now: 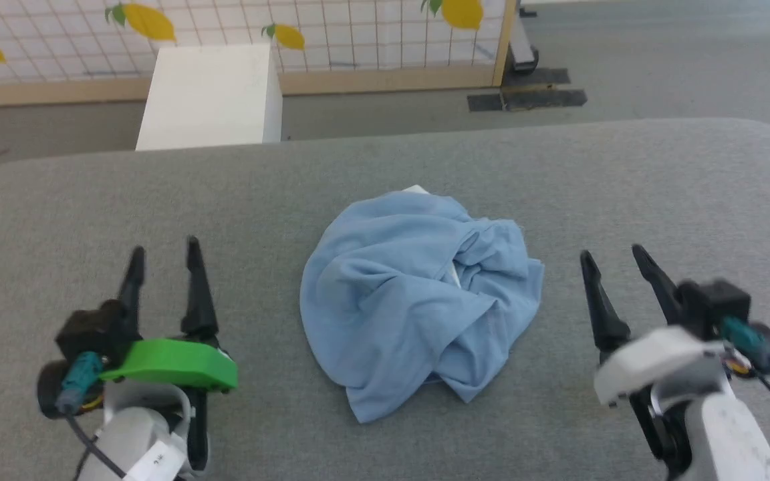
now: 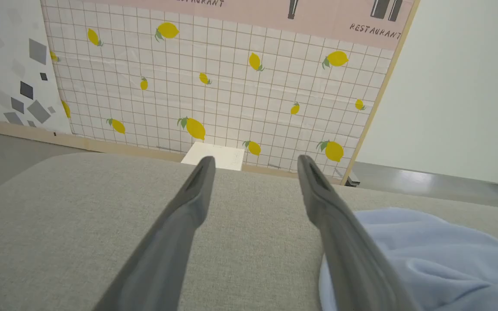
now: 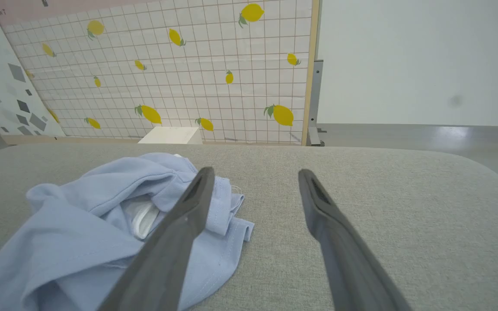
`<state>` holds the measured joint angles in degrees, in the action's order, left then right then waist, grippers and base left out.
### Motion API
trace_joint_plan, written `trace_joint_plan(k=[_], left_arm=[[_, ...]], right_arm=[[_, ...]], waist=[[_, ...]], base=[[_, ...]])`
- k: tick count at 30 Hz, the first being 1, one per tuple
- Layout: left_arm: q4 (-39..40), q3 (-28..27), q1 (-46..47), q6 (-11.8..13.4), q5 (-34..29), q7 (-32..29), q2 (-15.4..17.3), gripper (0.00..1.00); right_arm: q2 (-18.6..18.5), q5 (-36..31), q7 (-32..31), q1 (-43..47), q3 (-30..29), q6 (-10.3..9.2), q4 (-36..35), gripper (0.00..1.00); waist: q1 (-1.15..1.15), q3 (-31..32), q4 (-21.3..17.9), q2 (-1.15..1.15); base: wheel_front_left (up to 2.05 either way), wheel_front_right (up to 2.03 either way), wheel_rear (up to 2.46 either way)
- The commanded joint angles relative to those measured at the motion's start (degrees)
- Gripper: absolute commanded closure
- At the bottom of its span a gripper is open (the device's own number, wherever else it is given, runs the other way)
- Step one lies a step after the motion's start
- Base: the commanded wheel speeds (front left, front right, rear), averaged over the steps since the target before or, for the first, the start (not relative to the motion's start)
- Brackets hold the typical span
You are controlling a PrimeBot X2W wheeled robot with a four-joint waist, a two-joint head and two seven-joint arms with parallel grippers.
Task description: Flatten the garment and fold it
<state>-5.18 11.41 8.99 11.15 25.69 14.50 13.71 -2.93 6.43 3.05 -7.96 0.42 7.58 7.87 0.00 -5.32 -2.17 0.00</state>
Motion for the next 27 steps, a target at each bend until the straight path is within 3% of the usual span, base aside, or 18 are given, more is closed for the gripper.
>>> trace_joint_plan(k=[1, 15, 16, 17, 18, 19, 23, 27], left_arm=[[1.6, -1.8, -0.7, -0.4, -2.2, 0.5, -0.8, 0.00], [2.6, -10.6, -0.3, -8.9, -9.6, 0.5, -9.4, 0.00], [2.2, -10.9, -0.3, -9.4, -9.7, 0.5, -9.7, 0.00], [1.9, -11.1, -0.2, -9.8, -9.8, 0.5, -9.9, 0.00], [1.5, -11.3, -0.2, -10.2, -10.0, 0.5, -10.1, 0.00], [1.3, -11.5, -0.1, -10.5, -10.2, 0.5, -10.3, 0.00], [0.1, -12.3, -0.4, -11.3, -10.6, 0.5, -10.6, 0.00], [-0.5, -13.1, -0.9, -11.9, -11.2, 0.5, -10.7, 0.00]], right_arm=[[0.0, -0.5, -2.7, -3.2, 0.5, -0.09, 1.0, 0.00], [0.0, -1.5, -35.0, -21.5, 0.3, -0.09, 17.8, 0.00], [0.0, -1.0, -36.4, -22.0, 0.5, -0.09, 18.4, 0.10], [0.0, -0.7, -37.0, -22.4, 0.6, -0.09, 18.5, 0.50], [0.0, -0.5, -37.2, -22.8, 0.5, -0.09, 18.6, 0.80], [0.0, -0.2, -37.0, -23.0, 0.5, -0.09, 18.5, 1.00], [0.0, 1.7, -33.0, -23.4, 1.1, -0.09, 17.5, 1.00], [0.1, 4.4, -25.2, -23.8, 6.9, -0.09, 14.0, 1.00]], waist=[[0.00, -3.1, 2.5, 0.00], [0.00, -9.2, 9.4, 0.00], [0.00, -9.3, 9.7, 0.00], [0.00, -9.3, 9.9, 0.00], [0.00, -9.1, 10.0, 0.00], [0.00, -9.0, 10.1, 0.00], [0.00, -7.5, 10.0, 0.00], [0.00, -5.2, 9.5, 0.00]], base=[[0.00, 0.00, 0.00], [0.00, 0.00, 0.00], [0.00, 0.00, 0.00], [0.00, 0.00, 0.00], [0.00, 0.00, 0.00], [0.00, 0.00, 0.00], [0.00, 0.00, 0.00], [0.00, 0.00, 0.00]])
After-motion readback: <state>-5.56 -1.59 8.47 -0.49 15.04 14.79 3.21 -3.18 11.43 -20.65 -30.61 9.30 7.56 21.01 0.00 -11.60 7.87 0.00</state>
